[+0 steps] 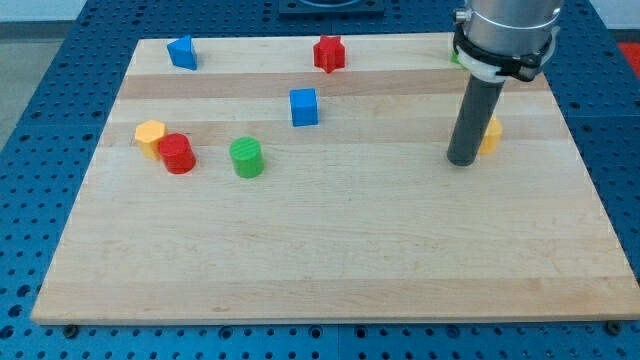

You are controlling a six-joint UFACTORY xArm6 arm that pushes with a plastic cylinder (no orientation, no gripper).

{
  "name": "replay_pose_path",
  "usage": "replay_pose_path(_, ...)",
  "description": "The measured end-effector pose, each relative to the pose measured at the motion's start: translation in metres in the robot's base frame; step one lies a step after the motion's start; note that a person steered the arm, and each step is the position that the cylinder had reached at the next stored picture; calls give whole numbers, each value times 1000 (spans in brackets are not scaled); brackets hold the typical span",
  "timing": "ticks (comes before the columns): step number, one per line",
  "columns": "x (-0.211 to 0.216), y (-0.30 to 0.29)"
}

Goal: Place the yellow heart vertical to the green star

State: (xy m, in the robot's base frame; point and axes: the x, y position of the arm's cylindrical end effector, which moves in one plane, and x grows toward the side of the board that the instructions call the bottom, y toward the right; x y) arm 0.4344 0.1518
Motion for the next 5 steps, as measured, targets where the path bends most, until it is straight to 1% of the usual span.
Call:
replay_pose_path(2,-32,0)
replay_pose_path(5,-33,13)
